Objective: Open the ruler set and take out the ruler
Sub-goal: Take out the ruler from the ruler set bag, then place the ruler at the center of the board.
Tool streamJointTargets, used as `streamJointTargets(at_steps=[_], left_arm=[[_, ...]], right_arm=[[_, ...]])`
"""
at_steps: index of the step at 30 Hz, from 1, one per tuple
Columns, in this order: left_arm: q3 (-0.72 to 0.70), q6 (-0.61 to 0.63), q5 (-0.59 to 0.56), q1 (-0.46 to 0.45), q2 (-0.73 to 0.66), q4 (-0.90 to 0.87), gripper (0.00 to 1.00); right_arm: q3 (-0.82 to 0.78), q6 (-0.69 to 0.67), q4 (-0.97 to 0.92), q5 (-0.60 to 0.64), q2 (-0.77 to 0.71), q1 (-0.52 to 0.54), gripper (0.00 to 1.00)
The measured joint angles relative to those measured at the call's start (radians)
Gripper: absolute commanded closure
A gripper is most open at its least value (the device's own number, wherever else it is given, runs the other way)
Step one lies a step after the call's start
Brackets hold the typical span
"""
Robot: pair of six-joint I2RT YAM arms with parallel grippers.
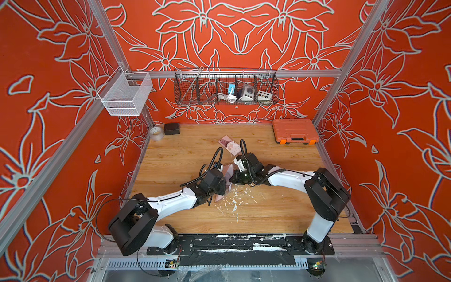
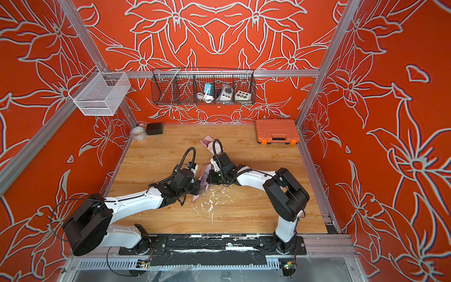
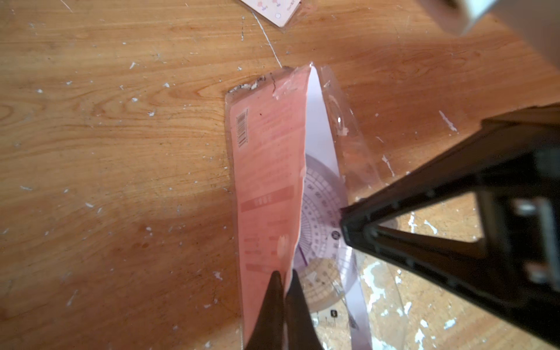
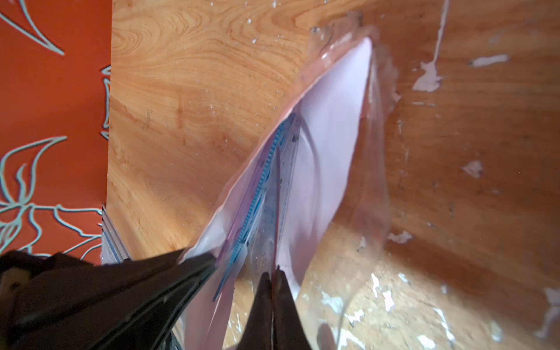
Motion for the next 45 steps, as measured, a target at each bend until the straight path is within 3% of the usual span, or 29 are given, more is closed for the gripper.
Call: streamJointTargets(at_steps=[28, 36, 40, 45], left_arm=[[-0.001, -0.008, -0.134, 0.000, -0.006, -0.025, 1.00], [-0.005, 0.015, -0.191, 0.060, -0.063, -0.112, 1.00], [-0.027, 0.058, -0.192, 0.100, -0.122, -0.122, 1.00], [-0.081, 0.085, -0.150, 0.169, -0.146, -0.117, 1.00]], right_arm=[[-0.010, -0.082, -0.140, -0.015, -0.161, -0.062, 1.00], [-0.024, -0.106, -0.147, -0.053, -0.262, -0.127, 1.00], [-0.023, -0.131, -0.146, -0.082, -0.230, -0.160, 1.00], [0.009, -0.149, -0.135, -0.153, -0.060, -0.172, 1.00]])
